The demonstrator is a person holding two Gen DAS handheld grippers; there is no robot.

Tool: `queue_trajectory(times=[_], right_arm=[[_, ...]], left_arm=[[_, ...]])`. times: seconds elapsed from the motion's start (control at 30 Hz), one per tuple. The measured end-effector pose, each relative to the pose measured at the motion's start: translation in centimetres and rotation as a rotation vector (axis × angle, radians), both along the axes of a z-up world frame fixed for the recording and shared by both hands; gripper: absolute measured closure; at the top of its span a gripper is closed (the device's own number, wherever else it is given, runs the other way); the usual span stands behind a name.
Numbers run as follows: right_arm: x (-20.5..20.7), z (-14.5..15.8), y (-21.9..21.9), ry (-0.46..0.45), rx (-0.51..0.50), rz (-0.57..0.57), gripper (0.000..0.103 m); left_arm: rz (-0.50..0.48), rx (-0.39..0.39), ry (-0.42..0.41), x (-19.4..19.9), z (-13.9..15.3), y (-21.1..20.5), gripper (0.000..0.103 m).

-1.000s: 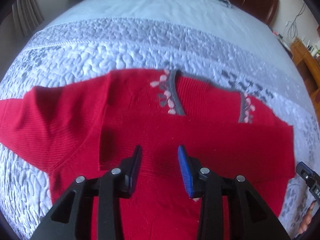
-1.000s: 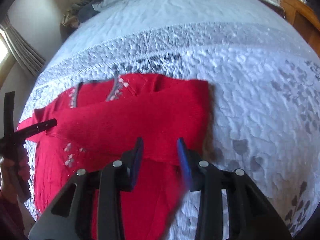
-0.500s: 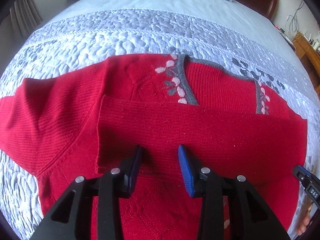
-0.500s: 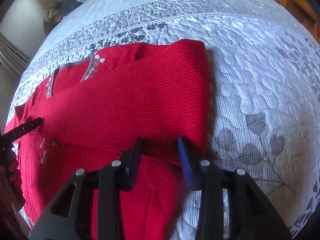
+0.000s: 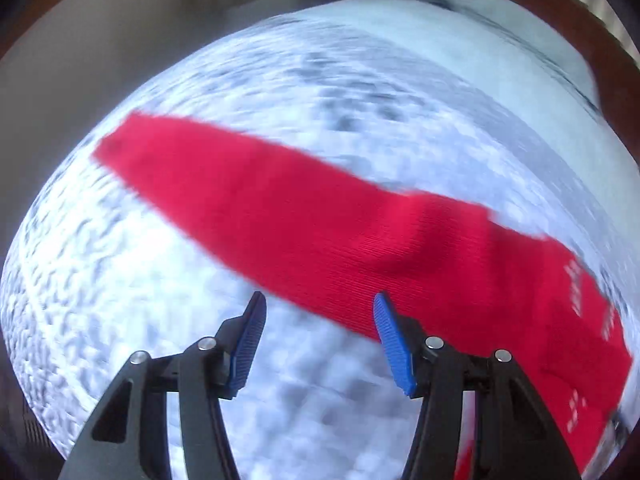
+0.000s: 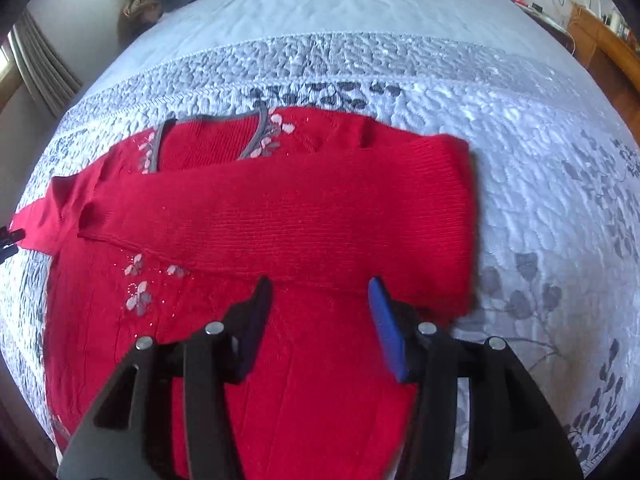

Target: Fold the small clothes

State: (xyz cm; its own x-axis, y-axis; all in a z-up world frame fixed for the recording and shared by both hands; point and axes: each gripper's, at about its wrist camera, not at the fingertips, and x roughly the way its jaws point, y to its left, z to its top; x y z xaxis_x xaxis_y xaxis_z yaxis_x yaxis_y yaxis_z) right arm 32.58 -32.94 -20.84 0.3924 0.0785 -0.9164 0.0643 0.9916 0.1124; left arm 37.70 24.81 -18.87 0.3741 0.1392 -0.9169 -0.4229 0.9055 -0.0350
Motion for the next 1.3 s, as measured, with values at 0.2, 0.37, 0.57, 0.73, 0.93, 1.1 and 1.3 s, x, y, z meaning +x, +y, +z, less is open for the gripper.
queue_trajectory(times=[0.2,0.37,0.57,0.73,0.93,1.1,1.3], right_arm=[[1.1,-2.1,1.0,0.037,0.001,-0.008,0.052],[1.0,-2.5,1.2,0.04,-0.022,0.002,0.052],[1.2,-3.0,1.4,0.038,-0.04,0.006,0.049],[1.2,-3.3,2.2,0.027,-0.079,0.023,0.042],[0.8,-3.3,2.1,0.024,-0.065,0.017,0.045],[-0.3,-2.0,2.0,-0.007,-0.071,0.022,0.047],[-1.5,-0.5,1.6,-0.034,-0.057,0.032,0.047]], left_arm=[[0.194,-0.053,-0.005,1.1,-1.0,10.4,0.047],[0.265,-0.124,-0.051,3.1,-1.8,13.7,0.048],[0.287,-0.111,-0.073,4.7,-2.3,15.0,0.072],[0.262,-0.056,-0.1,5.6,-1.3,14.0,0.094],[0.192,-0.007,-0.228,5.0,2.1,11.2,0.095],[0.084,0.006,-0.338,3.8,6.1,6.6,0.095],[-0.111,0.035,-0.421,2.9,9.8,-2.2,0.095]])
